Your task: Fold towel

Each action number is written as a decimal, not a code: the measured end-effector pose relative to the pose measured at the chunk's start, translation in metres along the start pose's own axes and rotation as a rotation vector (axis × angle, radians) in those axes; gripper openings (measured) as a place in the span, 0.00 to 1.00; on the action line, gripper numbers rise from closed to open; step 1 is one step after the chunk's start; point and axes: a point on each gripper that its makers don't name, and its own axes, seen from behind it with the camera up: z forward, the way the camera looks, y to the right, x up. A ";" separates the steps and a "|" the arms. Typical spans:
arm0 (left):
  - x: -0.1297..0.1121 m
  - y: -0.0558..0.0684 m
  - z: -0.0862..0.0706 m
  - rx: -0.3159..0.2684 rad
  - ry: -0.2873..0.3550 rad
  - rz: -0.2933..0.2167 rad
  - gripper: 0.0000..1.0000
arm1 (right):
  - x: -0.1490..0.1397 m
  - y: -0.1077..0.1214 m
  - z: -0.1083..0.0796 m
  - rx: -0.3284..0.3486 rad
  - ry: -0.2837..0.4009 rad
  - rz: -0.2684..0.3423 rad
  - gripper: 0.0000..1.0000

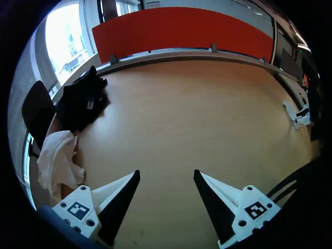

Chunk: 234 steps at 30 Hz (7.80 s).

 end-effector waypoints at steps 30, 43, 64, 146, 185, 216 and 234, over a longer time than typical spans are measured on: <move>-0.003 -0.006 0.000 0.008 -0.004 0.002 0.96 | 0.000 -0.008 0.007 0.007 -0.007 0.017 0.07; 0.002 -0.005 0.000 0.001 0.008 0.002 0.96 | 0.014 0.003 -0.011 -0.016 0.037 0.023 0.05; 0.013 -0.003 -0.001 -0.013 0.040 -0.003 0.96 | 0.052 0.035 -0.059 -0.092 0.122 0.027 0.05; 0.013 -0.002 -0.008 0.003 0.032 0.038 0.96 | -0.026 -0.009 -0.012 -0.027 0.029 0.086 0.14; 0.017 -0.014 -0.013 0.010 0.059 0.008 0.96 | -0.012 -0.001 -0.042 -0.088 0.146 0.248 0.98; 0.053 -0.028 -0.016 0.042 0.193 -0.077 0.96 | 0.084 0.025 -0.120 -0.266 0.660 0.426 0.98; 0.111 -0.047 -0.032 0.062 0.404 -0.109 0.96 | 0.147 -0.015 -0.150 -0.271 0.764 0.331 0.98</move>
